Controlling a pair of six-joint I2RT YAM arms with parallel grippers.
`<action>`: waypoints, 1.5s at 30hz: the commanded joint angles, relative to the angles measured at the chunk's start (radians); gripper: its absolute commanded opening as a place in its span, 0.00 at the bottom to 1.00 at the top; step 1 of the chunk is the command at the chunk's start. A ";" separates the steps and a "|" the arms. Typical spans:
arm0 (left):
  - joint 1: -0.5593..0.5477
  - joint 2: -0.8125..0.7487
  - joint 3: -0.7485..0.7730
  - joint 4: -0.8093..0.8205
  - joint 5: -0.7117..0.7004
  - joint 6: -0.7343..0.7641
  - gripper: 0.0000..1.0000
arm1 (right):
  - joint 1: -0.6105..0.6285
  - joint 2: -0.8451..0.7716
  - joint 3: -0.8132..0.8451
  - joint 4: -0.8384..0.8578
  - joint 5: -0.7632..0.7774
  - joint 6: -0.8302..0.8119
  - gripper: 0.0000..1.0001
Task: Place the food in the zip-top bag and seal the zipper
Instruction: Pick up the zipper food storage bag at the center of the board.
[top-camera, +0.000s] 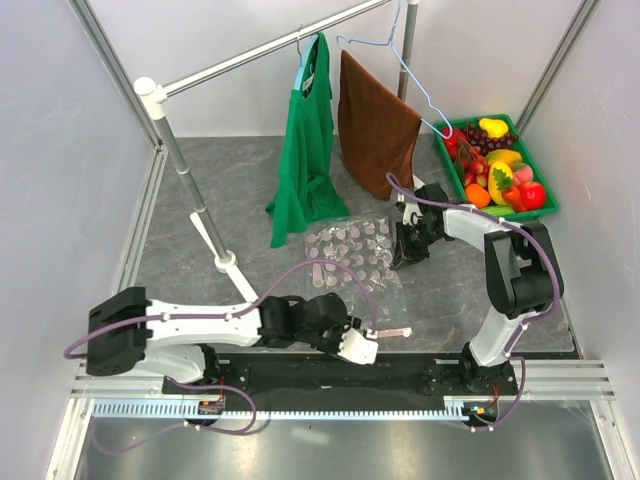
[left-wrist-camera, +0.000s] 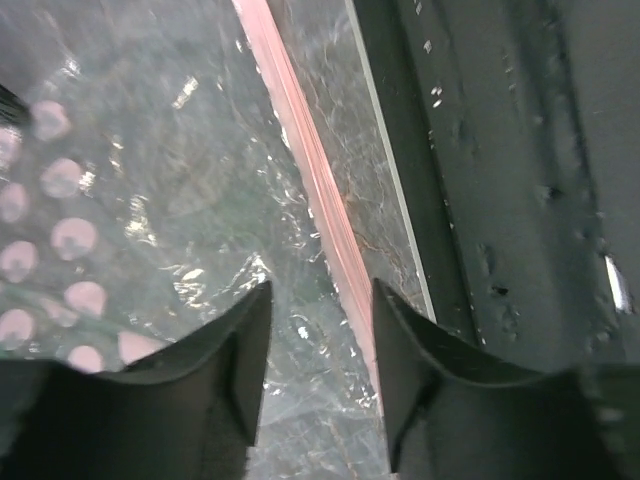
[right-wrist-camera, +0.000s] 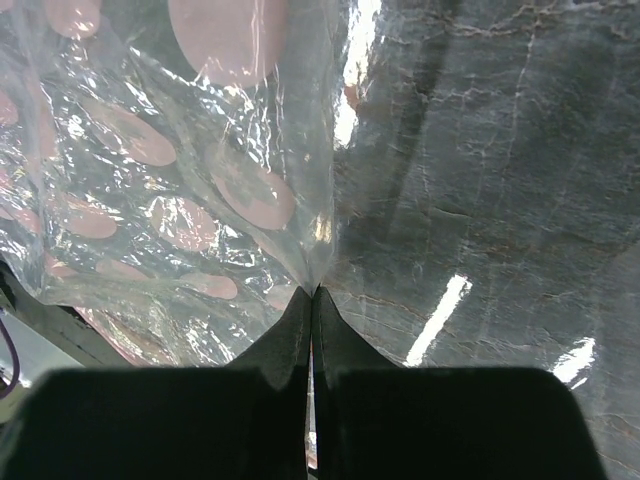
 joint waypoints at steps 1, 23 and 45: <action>-0.018 0.104 0.059 0.074 -0.100 -0.069 0.50 | 0.001 0.015 0.038 0.025 -0.026 0.023 0.00; -0.024 0.291 0.093 0.168 -0.130 -0.071 0.44 | 0.001 0.038 0.031 0.035 -0.038 0.034 0.00; 0.138 0.169 0.484 -0.191 -0.002 -0.546 0.02 | -0.089 -0.288 0.266 -0.083 -0.132 0.090 0.94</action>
